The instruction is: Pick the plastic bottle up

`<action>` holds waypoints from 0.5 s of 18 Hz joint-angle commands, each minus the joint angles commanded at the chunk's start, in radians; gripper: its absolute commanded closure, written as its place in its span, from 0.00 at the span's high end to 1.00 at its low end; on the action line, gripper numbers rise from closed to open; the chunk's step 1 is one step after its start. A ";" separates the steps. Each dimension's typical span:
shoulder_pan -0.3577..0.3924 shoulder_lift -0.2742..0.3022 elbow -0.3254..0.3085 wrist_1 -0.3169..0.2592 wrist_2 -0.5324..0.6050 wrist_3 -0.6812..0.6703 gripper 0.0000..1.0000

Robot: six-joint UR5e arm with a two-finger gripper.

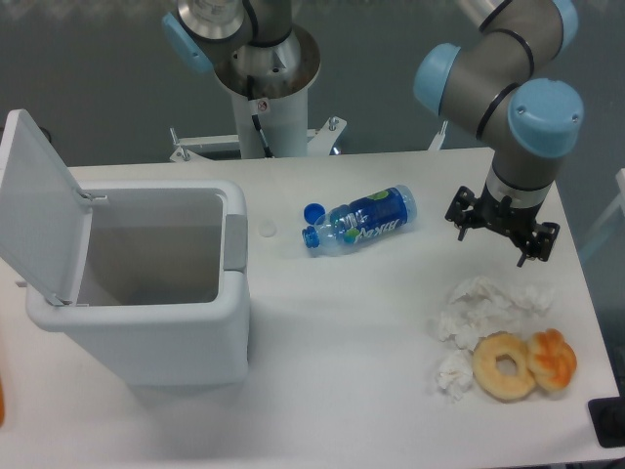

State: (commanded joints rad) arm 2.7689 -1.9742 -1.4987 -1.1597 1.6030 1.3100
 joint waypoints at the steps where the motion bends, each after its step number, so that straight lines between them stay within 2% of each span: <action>1: -0.002 0.000 -0.006 0.000 0.000 0.000 1.00; 6: -0.003 0.005 -0.011 -0.005 0.003 -0.005 1.00; 9: -0.018 0.006 -0.063 0.014 -0.011 -0.011 1.00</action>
State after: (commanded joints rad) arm 2.7504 -1.9681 -1.5614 -1.1460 1.5923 1.2993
